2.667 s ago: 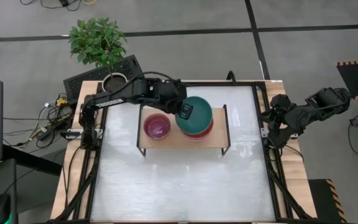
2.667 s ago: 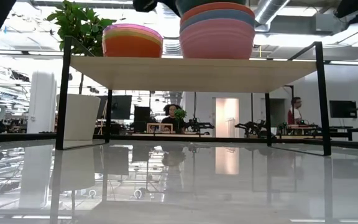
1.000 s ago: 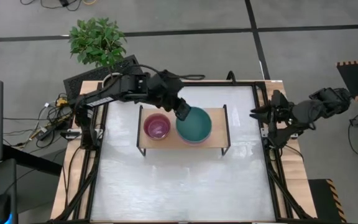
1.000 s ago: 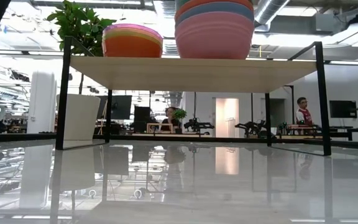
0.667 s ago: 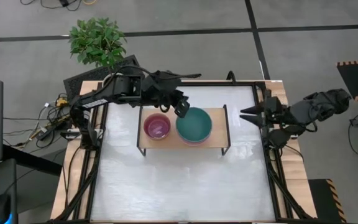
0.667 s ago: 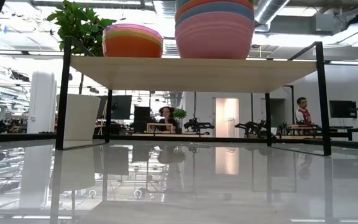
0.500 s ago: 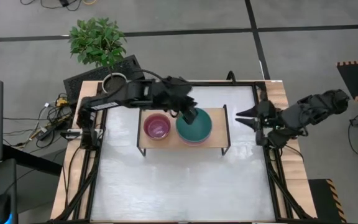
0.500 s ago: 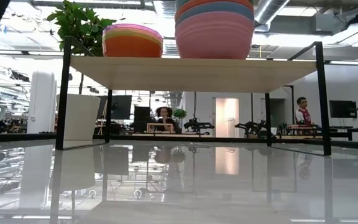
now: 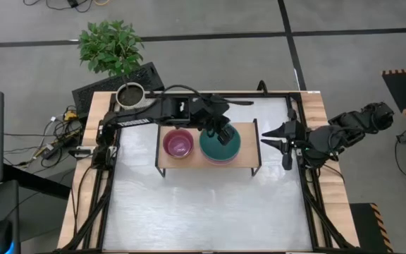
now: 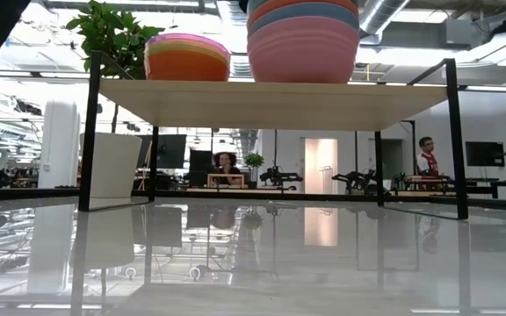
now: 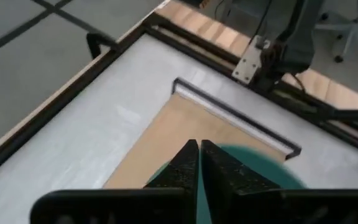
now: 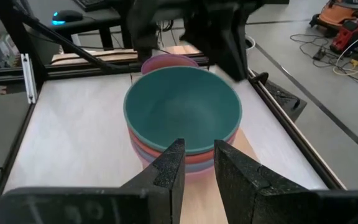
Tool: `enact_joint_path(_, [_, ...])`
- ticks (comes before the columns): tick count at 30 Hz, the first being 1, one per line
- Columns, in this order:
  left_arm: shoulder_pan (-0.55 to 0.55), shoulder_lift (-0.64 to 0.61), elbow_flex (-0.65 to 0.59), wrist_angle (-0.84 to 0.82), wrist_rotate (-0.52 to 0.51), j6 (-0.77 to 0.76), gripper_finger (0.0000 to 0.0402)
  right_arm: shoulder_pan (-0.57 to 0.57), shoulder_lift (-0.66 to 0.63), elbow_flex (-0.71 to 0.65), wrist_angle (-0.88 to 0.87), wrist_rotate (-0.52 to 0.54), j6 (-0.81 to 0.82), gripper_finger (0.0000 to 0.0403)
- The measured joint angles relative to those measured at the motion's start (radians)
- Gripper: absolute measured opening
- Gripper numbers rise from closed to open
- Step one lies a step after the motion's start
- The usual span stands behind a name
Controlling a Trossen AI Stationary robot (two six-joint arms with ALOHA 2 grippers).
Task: Place and stack bowls onto a shelf
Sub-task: Return to Home Position
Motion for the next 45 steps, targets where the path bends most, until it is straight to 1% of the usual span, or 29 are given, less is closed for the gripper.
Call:
enact_joint_path(6, [-0.018, 0.047, 0.0, 0.0, 0.017, -0.011, 0.0, 0.0, -0.028, 0.0, -0.001, -0.002, 0.001, 0.0113])
enact_joint_path(11, [-0.025, 0.033, 0.008, -0.021, 0.038, -0.007, 0.0, 0.0, -0.059, 0.0, 0.0, -0.001, -0.014, 0.0113])
enact_joint_path(17, [-0.029, -0.036, 0.053, -0.004, -0.009, 0.009, 0.0, -0.003, -0.104, 0.0, 0.028, 0.001, -0.076, 0.0113])
enact_joint_path(20, [-0.045, -0.067, 0.047, 0.018, 0.009, 0.048, 0.0, -0.003, -0.125, 0.0, 0.059, 0.002, -0.133, 0.0113])
enact_joint_path(23, [-0.068, -0.095, 0.046, 0.055, 0.01, 0.064, 0.0, -0.002, -0.151, 0.0, 0.07, 0.002, -0.157, 0.0113])
enact_joint_path(27, [-0.078, -0.148, 0.05, 0.062, 0.009, 0.076, 0.0, -0.003, -0.183, 0.0, 0.067, 0.002, -0.157, 0.0113])
enact_joint_path(34, [-0.079, -0.204, 0.049, -0.003, -0.001, 0.082, 0.0, -0.002, -0.207, 0.0, -0.047, 0.001, -0.161, 0.0113])
enact_joint_path(38, [-0.079, -0.238, 0.048, -0.003, -0.027, 0.09, 0.0, -0.002, -0.237, 0.0, 0.002, 0.001, -0.157, 0.0113])
enact_joint_path(42, [-0.079, -0.321, 0.047, -0.023, -0.012, 0.117, 0.0, -0.002, -0.311, 0.0, 0.038, 0.0, -0.113, 0.0113])
enact_joint_path(45, [-0.082, -0.41, 0.048, -0.059, -0.034, 0.152, 0.0, -0.002, -0.397, 0.0, 0.04, 0.001, -0.077, 0.0113])
